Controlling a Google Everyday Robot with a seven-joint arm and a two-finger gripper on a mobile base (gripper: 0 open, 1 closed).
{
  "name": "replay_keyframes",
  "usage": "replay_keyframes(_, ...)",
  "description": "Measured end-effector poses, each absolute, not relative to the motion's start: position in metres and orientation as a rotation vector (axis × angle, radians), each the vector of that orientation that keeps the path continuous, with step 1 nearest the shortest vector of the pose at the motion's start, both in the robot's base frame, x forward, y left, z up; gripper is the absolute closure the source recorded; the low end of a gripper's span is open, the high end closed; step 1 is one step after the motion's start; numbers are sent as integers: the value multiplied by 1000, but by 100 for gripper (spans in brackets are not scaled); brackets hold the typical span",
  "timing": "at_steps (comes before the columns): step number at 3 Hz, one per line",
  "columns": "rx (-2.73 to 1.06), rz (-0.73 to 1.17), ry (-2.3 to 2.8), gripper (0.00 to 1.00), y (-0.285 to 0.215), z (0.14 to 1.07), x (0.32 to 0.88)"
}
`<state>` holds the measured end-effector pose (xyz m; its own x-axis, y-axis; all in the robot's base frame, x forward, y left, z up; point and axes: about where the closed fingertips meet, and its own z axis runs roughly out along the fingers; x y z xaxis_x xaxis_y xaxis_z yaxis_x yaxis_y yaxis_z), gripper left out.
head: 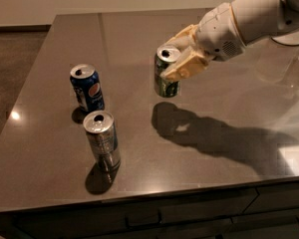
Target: Move green can near redbull can
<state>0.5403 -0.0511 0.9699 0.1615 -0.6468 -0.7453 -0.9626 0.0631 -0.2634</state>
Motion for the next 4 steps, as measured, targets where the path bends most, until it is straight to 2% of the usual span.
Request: replay_keyframes(4,-1859,777,1540,100,-21,931,456)
